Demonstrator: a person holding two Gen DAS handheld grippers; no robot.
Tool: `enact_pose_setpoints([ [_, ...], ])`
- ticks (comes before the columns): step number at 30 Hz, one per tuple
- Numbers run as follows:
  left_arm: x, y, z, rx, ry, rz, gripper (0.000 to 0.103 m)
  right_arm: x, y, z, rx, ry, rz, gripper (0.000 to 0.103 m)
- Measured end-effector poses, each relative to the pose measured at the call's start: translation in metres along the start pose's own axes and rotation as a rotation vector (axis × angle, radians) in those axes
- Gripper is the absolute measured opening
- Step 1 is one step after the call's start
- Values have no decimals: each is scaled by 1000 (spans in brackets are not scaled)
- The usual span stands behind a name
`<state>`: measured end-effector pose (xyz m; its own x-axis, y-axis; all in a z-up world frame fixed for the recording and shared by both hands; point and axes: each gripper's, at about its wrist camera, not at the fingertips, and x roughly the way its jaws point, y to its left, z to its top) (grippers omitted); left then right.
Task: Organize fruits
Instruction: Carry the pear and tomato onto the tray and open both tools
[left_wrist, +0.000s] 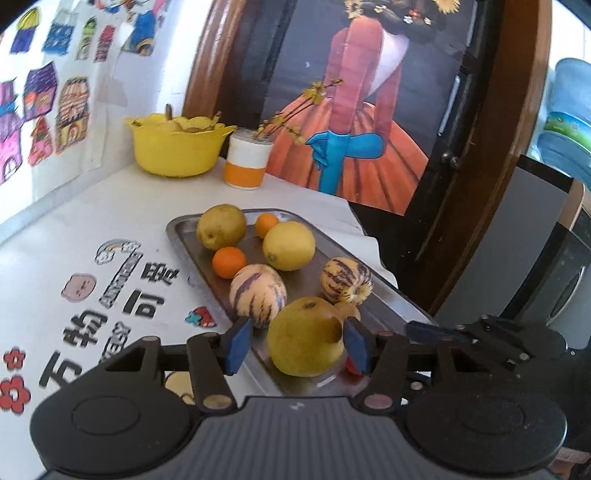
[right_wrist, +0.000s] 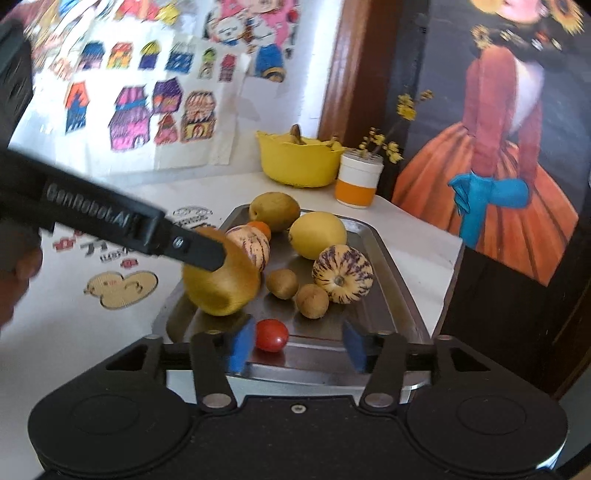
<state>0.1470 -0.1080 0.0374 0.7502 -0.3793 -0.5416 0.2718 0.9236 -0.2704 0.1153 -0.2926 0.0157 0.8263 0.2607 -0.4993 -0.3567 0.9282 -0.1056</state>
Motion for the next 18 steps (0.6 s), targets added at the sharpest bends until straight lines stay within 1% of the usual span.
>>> enact_pose_setpoints([
  [2, -1, 4, -3, -24, 0, 0, 64, -4, -1, -1, 44, -5, -3, 70],
  [5, -5, 9, -7, -52, -6, -4, 69, -12, -1, -2, 92, -15, -5, 79],
  [9, -9, 9, -11, -60, -15, 1, 70, -23, 2, -4, 121, -29, -16, 88],
  [11, -13, 11, -13, -77, -24, -3, 75, -28, 3, -5, 136, -36, -26, 97],
  [14, -22, 15, -16, -106, -50, -8, 83, -38, 4, -7, 176, -48, -37, 101],
  [15, -24, 16, -17, -115, -58, -7, 87, -41, 4, -8, 190, -50, -37, 101],
  [16, -27, 17, -18, -123, -65, -3, 92, -43, 5, -8, 201, -52, -37, 102],
  [18, -34, 19, -22, -133, -80, 15, 96, -48, 7, -10, 219, -58, -42, 102],
])
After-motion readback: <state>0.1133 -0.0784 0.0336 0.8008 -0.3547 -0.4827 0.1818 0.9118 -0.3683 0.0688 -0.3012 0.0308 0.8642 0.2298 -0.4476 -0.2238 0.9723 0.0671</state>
